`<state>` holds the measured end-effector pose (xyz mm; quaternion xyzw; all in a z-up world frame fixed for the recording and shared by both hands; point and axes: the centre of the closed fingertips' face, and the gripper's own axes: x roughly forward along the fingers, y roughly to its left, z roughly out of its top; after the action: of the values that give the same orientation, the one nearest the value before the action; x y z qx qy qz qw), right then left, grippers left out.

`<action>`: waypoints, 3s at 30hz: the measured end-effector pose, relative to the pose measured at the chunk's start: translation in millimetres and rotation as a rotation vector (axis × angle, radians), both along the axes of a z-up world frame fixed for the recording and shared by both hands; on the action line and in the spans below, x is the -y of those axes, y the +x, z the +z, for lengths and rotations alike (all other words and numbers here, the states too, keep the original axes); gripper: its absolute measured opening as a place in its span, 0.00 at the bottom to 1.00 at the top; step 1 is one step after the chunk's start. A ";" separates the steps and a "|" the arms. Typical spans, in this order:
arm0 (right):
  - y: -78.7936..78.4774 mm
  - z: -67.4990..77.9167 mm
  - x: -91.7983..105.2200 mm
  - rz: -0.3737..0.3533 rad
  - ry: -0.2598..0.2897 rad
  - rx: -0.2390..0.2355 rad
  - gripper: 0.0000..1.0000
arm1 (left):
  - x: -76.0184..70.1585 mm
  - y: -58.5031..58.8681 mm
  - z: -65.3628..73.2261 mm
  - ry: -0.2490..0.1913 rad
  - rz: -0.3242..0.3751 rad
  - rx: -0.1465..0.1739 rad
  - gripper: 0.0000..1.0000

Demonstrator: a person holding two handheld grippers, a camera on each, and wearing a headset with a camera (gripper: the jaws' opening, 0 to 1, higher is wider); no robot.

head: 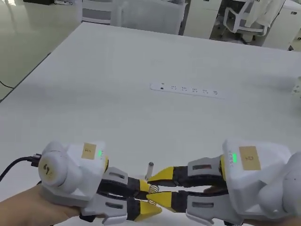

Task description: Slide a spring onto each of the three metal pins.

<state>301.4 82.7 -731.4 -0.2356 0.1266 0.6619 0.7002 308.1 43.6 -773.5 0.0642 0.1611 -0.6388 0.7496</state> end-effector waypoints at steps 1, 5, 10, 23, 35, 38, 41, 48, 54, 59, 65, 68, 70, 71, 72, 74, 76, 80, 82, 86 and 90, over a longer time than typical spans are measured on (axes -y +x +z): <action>0.3 0.0 0.1 0.000 0.001 0.002 0.07 | -0.8 0.3 -0.2 -0.003 0.004 -0.011 0.03; 0.9 1.2 -0.8 0.004 0.002 0.006 0.07 | -1.1 -0.2 1.1 -0.015 0.007 -0.025 0.03; 1.1 1.3 -1.1 0.013 -0.007 0.013 0.07 | -1.2 -0.5 1.1 -0.024 0.012 -0.046 0.04; 2.4 -0.6 -0.4 0.010 -0.014 0.014 0.07 | -0.2 -1.1 4.2 -0.045 0.034 -0.078 0.12; 6.4 -7.1 2.4 0.006 -0.031 0.012 0.07 | -9.0 1.3 8.6 -0.052 0.075 -0.084 0.21; 8.6 -8.6 3.9 -0.002 -0.030 0.012 0.07 | -15.3 0.4 9.6 -0.052 0.089 -0.083 0.22; 10.6 -14.0 5.9 -0.009 -0.032 0.006 0.07 | -22.5 0.0 11.6 -0.061 0.110 -0.087 0.22; 11.0 -23.6 9.1 -0.017 -0.050 -0.003 0.07 | -40.9 -0.2 10.2 -0.062 0.162 -0.099 0.23; 13.9 -23.0 9.6 -0.015 -0.064 0.036 0.07 | -52.2 2.2 11.0 -0.070 0.204 -0.107 0.24; 12.4 -23.7 6.6 0.010 -0.087 0.076 0.07 | -57.6 3.8 11.5 -0.074 0.229 -0.113 0.26; 11.8 -29.4 6.2 0.031 -0.120 0.119 0.07 | -70.5 3.6 13.4 -0.077 0.270 -0.120 0.29; 12.8 -30.3 6.4 0.031 -0.125 0.130 0.07 | -79.4 4.6 14.2 -0.080 0.297 -0.123 0.30; 14.9 -31.1 6.9 0.029 -0.130 0.142 0.07 | -86.3 4.9 13.6 -0.078 0.316 -0.125 0.30; 15.6 -30.9 6.9 0.028 -0.130 0.146 0.07 | -90.2 5.1 13.6 -0.078 0.326 -0.128 0.31; 16.5 -30.4 6.9 0.027 -0.131 0.152 0.07 | -92.8 5.3 13.7 -0.078 0.334 -0.131 0.31; 17.6 -29.4 6.1 0.028 -0.128 0.161 0.07 | -99.5 6.1 13.4 -0.074 0.354 -0.128 0.32; 18.0 -29.0 5.3 0.030 -0.128 0.164 0.07 | -105.3 6.6 12.1 -0.071 0.372 -0.134 0.33; 18.5 -28.8 3.1 0.033 -0.126 0.172 0.07 | -113.9 7.5 11.6 -0.066 0.398 -0.132 0.35; 18.5 -30.3 2.1 0.038 -0.135 0.184 0.07 | -120.4 10.5 10.8 -0.061 0.422 -0.128 0.38; 16.9 -31.7 1.1 0.046 -0.139 0.179 0.07 | -130.1 14.1 8.1 -0.049 0.460 -0.126 0.46; 16.8 -33.0 0.4 0.049 -0.142 0.175 0.07 | -136.1 13.2 4.0 -0.018 0.471 -0.113 0.54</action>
<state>318.2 82.3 -764.4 -0.3447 0.1059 0.6452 0.6736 321.3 179.7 -769.4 -0.0176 0.2076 -0.4506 0.8681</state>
